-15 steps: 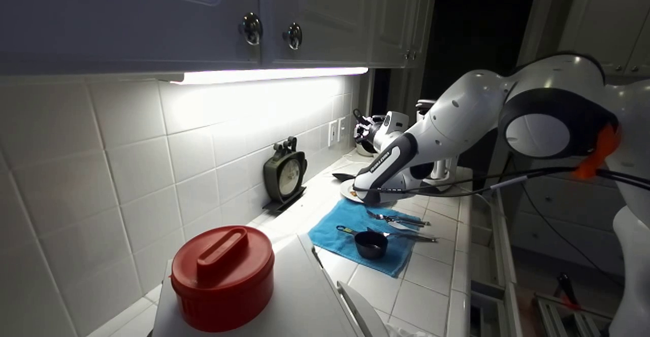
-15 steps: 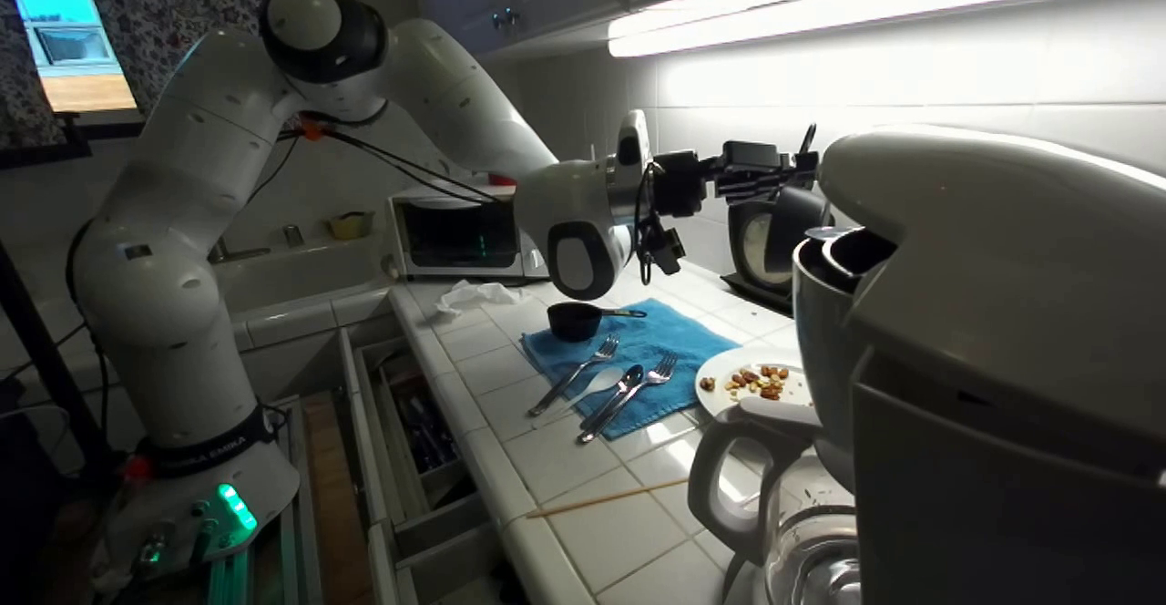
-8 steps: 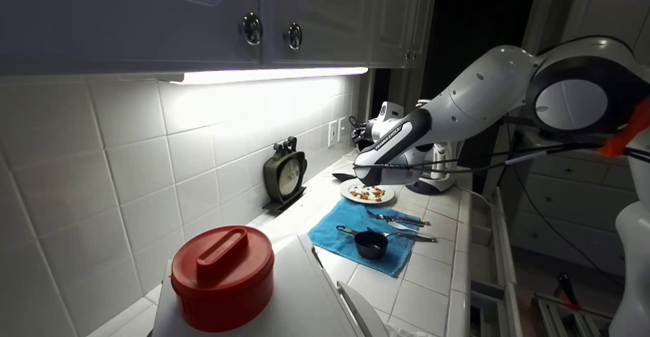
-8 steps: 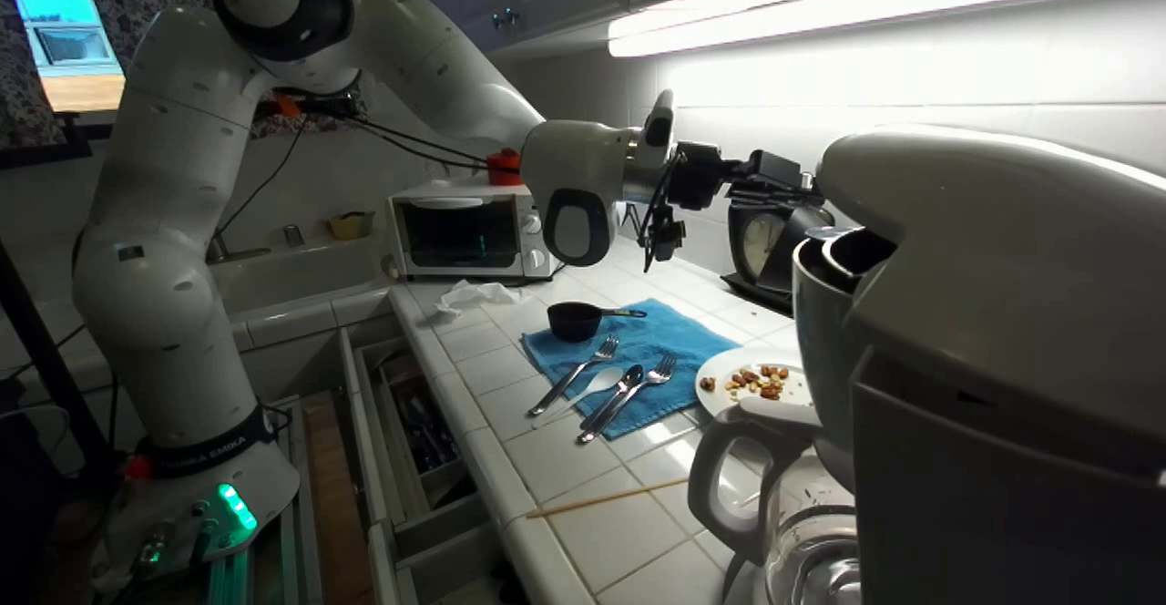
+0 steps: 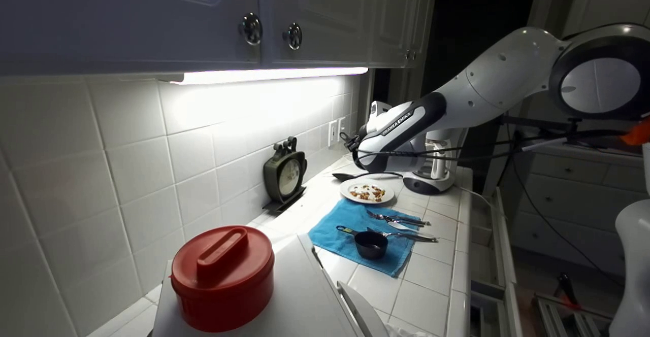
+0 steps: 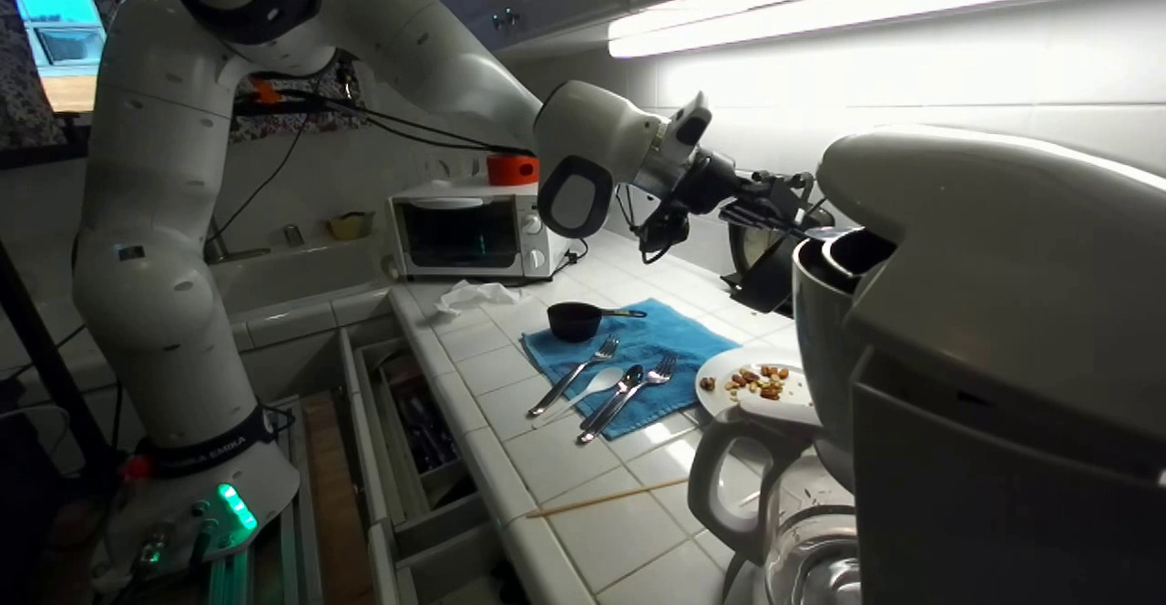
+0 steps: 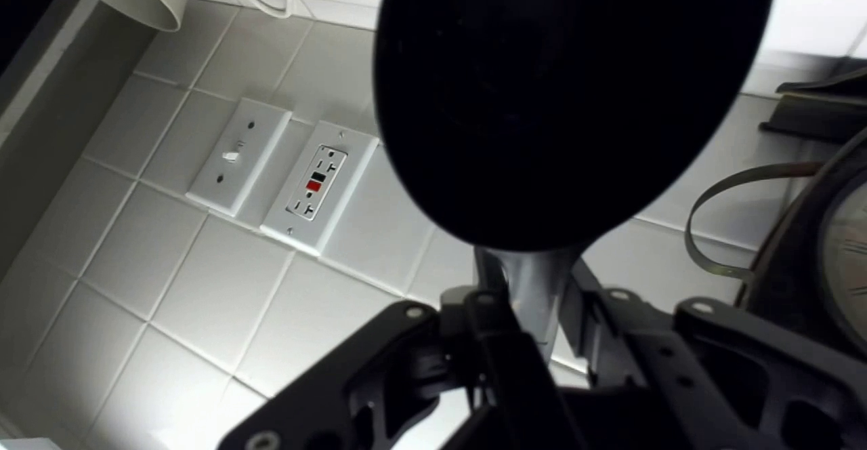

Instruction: Place some contents from the white plate in the measuring cup at the back then pour the contents from the cup onto the white plate.

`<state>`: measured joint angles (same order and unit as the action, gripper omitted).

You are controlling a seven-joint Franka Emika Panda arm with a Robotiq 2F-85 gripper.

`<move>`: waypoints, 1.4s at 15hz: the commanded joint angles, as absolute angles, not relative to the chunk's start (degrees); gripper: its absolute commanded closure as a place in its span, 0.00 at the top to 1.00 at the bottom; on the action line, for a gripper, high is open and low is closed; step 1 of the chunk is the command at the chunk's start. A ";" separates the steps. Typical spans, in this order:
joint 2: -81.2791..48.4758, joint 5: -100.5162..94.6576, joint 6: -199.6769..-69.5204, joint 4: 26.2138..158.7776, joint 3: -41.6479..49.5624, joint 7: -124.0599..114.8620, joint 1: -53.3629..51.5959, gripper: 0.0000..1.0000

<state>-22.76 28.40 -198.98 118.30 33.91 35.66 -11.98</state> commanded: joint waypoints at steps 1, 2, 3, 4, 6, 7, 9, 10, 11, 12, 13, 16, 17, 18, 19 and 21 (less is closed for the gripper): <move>-19.40 25.85 -192.40 119.23 32.77 37.00 -11.50 0.07; -19.09 25.39 -190.93 119.03 32.02 36.89 -10.99 0.07; -18.76 24.98 -189.63 118.90 31.12 36.84 -10.49 0.07; -18.45 24.60 -188.22 118.82 30.36 36.92 -10.11 0.07; -17.95 24.27 -185.73 118.50 28.36 37.13 -8.99 0.07; -17.80 24.40 -184.51 118.35 27.44 37.21 -8.53 0.07; -17.44 24.86 -181.82 117.90 24.55 37.70 -6.79 0.07; -16.61 14.64 -181.06 118.74 21.74 29.00 -3.29 0.07; -16.90 22.69 -179.29 117.62 20.08 37.30 -3.49 0.07; -16.64 21.95 -178.11 117.61 17.41 36.86 -1.35 0.07; -16.59 22.64 -176.68 117.40 15.22 38.03 0.32 0.07; -16.94 23.97 -173.50 116.75 9.96 40.12 4.58 0.07; -16.96 24.27 -172.36 116.65 8.46 40.60 5.90 0.07; -17.13 24.65 -171.47 116.41 6.89 41.31 7.32 0.07; -17.24 24.87 -170.34 116.27 5.64 41.80 8.56 0.07; -17.62 25.93 -167.56 115.69 2.68 43.35 11.42 0.07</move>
